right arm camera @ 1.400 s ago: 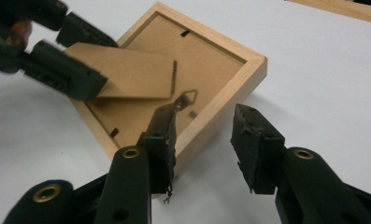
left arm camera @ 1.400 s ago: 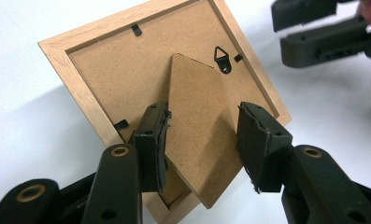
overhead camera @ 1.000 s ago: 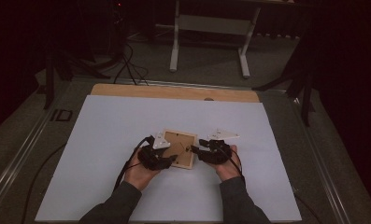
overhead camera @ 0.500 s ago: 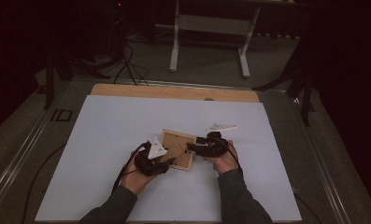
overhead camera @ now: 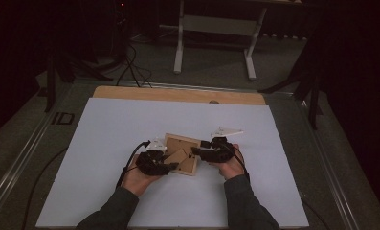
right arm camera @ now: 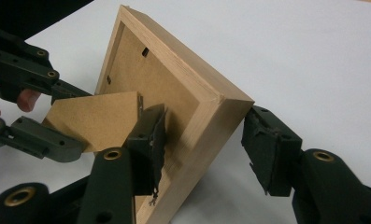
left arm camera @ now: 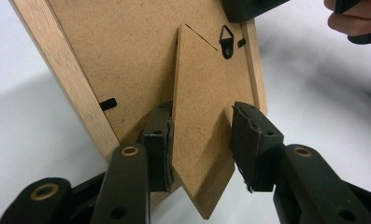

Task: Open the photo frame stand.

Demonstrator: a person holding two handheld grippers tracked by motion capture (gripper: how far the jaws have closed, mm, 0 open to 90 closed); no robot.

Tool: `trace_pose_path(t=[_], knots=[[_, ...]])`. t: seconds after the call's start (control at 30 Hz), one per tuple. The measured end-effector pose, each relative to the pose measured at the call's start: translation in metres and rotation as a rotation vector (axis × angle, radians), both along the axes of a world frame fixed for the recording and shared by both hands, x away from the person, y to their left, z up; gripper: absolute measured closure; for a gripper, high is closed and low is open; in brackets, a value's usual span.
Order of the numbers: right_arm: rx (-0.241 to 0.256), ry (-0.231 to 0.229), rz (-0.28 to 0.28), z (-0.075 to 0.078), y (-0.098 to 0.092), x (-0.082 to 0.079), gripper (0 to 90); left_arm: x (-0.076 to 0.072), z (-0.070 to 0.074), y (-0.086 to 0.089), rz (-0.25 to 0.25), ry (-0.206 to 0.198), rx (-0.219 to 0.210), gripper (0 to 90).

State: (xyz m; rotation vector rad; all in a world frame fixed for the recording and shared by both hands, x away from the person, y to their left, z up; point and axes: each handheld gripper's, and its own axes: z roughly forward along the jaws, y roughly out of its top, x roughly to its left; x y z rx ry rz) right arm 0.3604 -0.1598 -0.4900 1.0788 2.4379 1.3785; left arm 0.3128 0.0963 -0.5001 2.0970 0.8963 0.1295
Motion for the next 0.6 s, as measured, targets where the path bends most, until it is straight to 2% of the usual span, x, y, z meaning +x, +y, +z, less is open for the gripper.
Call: trace_pose_path(t=[0.23,0.6], knots=[[-0.008,-0.015,0.004,0.0026,0.0003,-0.0025,50.6,-0.0002,0.0016,-0.0005,-0.009,0.0,0.013,61.7],[0.002,-0.056,-0.009,0.01,-0.0007,-0.0041,55.5,0.0016,0.0031,-0.0046,0.003,-0.036,0.049,63.0]])
